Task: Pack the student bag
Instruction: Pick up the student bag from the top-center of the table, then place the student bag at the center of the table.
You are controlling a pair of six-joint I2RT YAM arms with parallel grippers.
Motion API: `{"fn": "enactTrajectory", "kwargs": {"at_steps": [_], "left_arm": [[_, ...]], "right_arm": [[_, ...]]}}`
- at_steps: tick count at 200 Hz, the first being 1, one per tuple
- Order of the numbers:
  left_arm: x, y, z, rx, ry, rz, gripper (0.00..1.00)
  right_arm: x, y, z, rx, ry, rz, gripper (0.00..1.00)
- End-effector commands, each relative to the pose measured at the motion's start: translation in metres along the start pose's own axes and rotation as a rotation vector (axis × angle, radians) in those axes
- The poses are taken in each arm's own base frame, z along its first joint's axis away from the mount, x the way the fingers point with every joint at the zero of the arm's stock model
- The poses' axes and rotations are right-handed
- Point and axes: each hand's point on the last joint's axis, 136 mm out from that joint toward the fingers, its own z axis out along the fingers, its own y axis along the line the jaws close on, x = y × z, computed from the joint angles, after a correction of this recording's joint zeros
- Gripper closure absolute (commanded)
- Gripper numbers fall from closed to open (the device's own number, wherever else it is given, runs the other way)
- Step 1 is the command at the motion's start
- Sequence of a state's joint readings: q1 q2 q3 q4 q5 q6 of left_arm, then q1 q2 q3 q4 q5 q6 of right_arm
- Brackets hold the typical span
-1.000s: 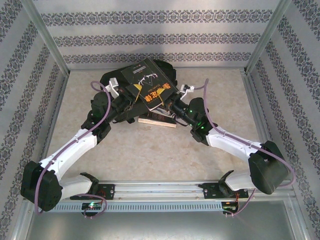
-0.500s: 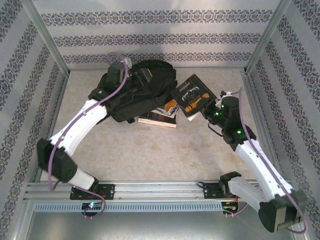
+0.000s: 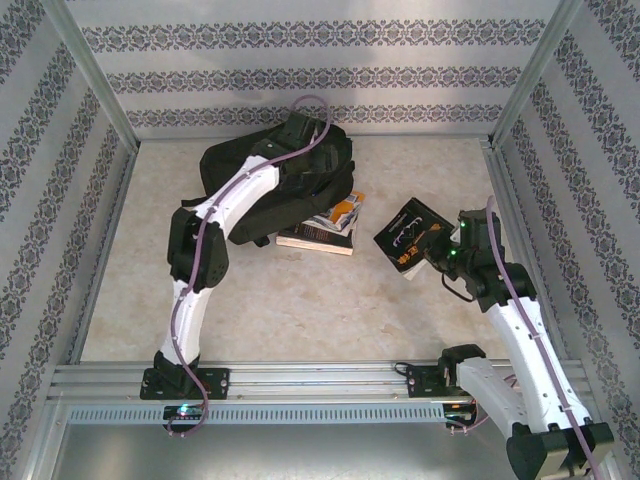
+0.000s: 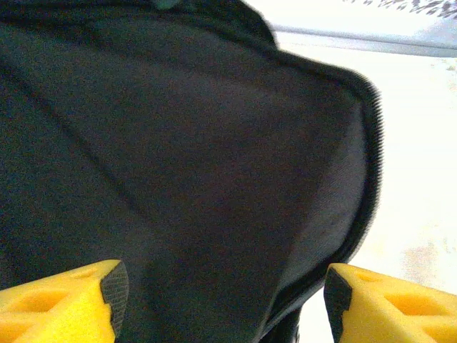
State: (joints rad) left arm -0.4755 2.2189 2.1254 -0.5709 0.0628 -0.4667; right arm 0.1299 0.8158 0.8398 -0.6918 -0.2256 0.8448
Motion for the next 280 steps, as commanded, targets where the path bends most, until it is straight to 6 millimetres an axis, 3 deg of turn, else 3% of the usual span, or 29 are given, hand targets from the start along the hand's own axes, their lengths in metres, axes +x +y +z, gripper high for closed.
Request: {"fn": "enactTrajectory", "kwargs": {"at_steps": [1, 21, 37, 60, 82, 140, 168, 184, 206, 233, 258, 280], "left_arm": [[-0.004, -0.011, 0.004, 0.004, -0.007, 0.073, 0.27], [0.006, -0.012, 0.020, 0.024, 0.026, 0.068, 0.33], [0.018, -0.013, 0.029, 0.047, 0.060, 0.060, 0.44], [0.024, -0.019, 0.030, 0.090, 0.079, 0.052, 0.75], [0.008, -0.028, 0.012, 0.136, 0.038, 0.037, 1.00], [-0.040, -0.019, -0.075, 0.110, -0.110, 0.014, 1.00], [-0.049, -0.017, -0.127, 0.107, -0.178, 0.016, 1.00], [-0.045, -0.015, -0.153, 0.116, -0.192, 0.012, 1.00], [-0.030, -0.011, -0.191, 0.135, -0.208, 0.007, 1.00], [0.007, -0.002, -0.234, 0.183, -0.198, 0.011, 1.00], [0.055, 0.016, -0.270, 0.190, -0.156, 0.015, 1.00], [0.113, 0.040, -0.280, 0.168, -0.064, -0.009, 1.00]], "right_arm": [[-0.003, 0.014, -0.008, -0.056, 0.001, -0.037, 1.00], [-0.005, 0.017, -0.006, -0.054, 0.003, -0.047, 1.00], [-0.010, 0.019, -0.006, -0.055, -0.010, -0.063, 1.00], [-0.014, 0.023, -0.004, -0.061, -0.022, -0.079, 1.00], [-0.016, 0.024, -0.003, -0.061, -0.035, -0.096, 1.00], [-0.033, 0.036, -0.014, -0.054, -0.098, -0.122, 1.00], [-0.042, 0.042, -0.019, -0.054, -0.127, -0.130, 1.00], [-0.045, 0.048, -0.021, -0.064, -0.136, -0.128, 1.00], [-0.048, 0.059, -0.022, -0.084, -0.141, -0.137, 1.00], [-0.044, 0.069, -0.018, -0.090, -0.120, -0.168, 1.00], [-0.039, 0.068, -0.010, -0.077, -0.102, -0.177, 1.00], [-0.037, 0.062, -0.006, -0.051, -0.099, -0.183, 1.00]]}}
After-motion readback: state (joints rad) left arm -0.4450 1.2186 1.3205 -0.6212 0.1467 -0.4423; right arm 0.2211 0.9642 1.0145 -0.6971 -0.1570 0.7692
